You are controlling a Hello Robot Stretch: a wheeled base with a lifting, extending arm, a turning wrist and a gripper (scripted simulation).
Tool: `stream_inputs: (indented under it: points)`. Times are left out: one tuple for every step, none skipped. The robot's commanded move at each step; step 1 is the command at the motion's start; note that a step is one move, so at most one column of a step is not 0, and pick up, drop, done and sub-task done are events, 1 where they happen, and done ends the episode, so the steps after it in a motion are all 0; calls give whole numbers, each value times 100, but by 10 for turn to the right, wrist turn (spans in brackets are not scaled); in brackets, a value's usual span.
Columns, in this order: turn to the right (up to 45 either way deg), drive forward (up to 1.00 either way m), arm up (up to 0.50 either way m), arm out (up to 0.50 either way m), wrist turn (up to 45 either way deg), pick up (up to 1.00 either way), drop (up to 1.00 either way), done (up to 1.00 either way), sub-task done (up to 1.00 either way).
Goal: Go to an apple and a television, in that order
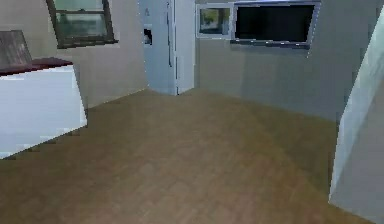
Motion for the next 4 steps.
stream_inputs:
  points:
    - [-450,0,0,0,0,0,0,0,0]
    - [-60,0,0,0,0,0,0,0,0]
    - [0,65,0,0,0,0,0,0,0]
    - [-450,0,0,0,0,0,0,0,0]
